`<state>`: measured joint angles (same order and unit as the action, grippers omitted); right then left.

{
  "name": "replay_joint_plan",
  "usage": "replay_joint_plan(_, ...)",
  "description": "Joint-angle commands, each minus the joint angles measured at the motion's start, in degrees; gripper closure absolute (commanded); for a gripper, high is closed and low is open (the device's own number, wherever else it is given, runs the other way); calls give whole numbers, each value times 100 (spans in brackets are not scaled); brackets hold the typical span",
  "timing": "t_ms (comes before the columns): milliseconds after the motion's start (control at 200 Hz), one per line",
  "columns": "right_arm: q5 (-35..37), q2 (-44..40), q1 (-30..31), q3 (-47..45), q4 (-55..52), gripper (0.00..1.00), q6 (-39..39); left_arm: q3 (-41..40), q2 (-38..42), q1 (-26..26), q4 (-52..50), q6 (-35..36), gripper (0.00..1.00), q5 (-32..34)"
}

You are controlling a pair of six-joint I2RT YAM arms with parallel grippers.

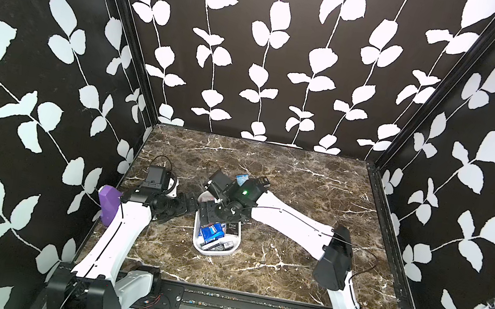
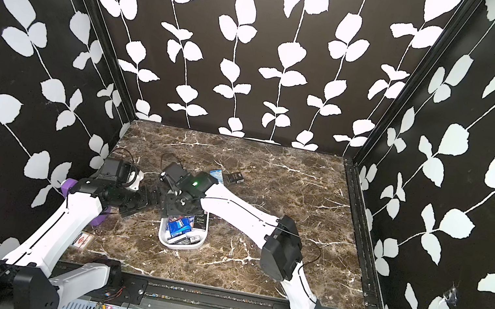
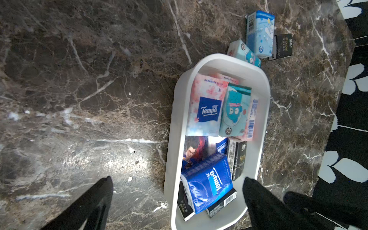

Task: Put the pocket tissues into the storage box
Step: Place the pocket tissues in the storage box, then pick up the pocket tissues from the center of the board.

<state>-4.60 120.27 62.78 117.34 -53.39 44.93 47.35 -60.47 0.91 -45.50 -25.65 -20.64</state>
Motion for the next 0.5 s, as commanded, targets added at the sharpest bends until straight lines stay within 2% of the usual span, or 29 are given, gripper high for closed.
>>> replay_joint_plan(0,117,-89,-387,-232,157,14,-119,187,-12,-33,35,67,2,-197)
replay_joint_plan(170,342,-108,-1038,-542,541,17,-143,204,-222,-30,143,11,1,-425)
replay_joint_plan(350,372,-30,-1778,-937,973,23,-124,405,-713,-36,294,48,1,-1290)
replay_joint_plan(495,412,122,-2277,-1029,1150,26,69,664,-1006,-28,53,202,1,-1224)
